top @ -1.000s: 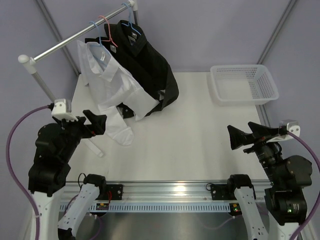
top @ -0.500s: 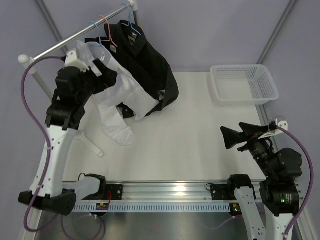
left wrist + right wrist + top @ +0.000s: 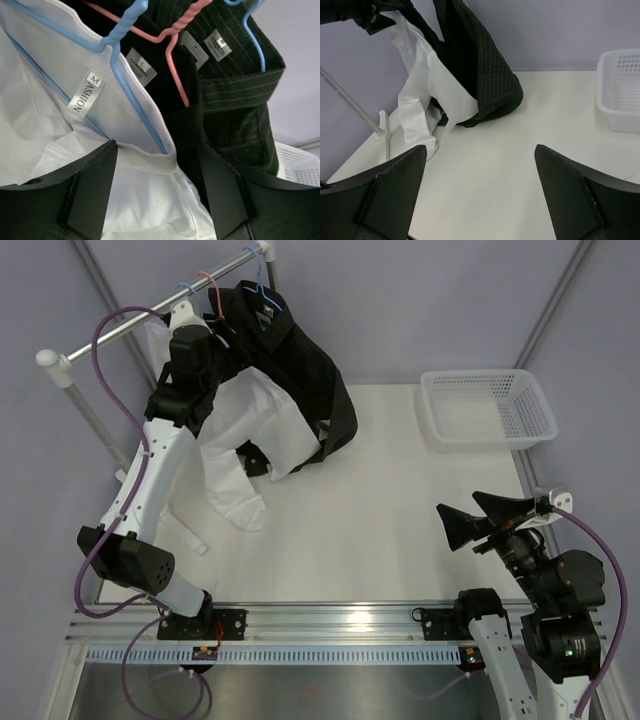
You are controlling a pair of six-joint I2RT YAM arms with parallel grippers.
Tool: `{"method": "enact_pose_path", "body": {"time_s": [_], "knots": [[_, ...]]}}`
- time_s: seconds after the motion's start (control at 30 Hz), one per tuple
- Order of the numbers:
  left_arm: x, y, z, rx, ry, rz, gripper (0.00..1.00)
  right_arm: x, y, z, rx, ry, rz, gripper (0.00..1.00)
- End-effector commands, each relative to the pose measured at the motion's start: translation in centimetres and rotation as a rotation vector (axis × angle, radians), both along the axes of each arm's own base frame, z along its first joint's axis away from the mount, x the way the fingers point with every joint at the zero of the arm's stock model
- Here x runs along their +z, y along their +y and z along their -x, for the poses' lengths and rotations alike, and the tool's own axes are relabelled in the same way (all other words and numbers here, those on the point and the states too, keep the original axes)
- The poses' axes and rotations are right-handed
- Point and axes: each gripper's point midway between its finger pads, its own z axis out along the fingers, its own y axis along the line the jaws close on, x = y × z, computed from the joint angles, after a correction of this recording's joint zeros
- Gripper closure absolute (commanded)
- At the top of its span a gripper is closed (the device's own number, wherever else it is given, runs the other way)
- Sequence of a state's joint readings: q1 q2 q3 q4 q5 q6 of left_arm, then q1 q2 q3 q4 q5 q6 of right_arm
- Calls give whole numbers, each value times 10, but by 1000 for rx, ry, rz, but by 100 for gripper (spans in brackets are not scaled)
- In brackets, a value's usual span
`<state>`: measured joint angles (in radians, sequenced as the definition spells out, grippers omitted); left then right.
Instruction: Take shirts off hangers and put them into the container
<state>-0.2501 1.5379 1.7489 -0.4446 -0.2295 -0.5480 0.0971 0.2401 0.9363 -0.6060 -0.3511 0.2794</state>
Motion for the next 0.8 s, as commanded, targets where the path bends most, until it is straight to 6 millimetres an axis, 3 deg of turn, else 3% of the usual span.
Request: {"method": "enact_pose_path", "body": {"time_s": [0.0,0.1,0.27,0.5,0.63,0.77], "knots": [[36,16,-10,104,-114,-16,31,6,-2,2,-5,-47,5,1],[25,20,-16,132,-90,-34,36,5,-2,3,-3,-52,5,1],[10,25,-10,164,-64,-27,34,5,-4,5,-15,-77,4,0],[17,32,-3,181,-82,-67,34,5,-4,8,-14,-85,6,0],[31,31,1,168,-137,-50,33,4,-6,9,-20,-87,8,1],[34,29,0,161,-146,-41,39,4,-7,9,-27,-91,9,0]]}}
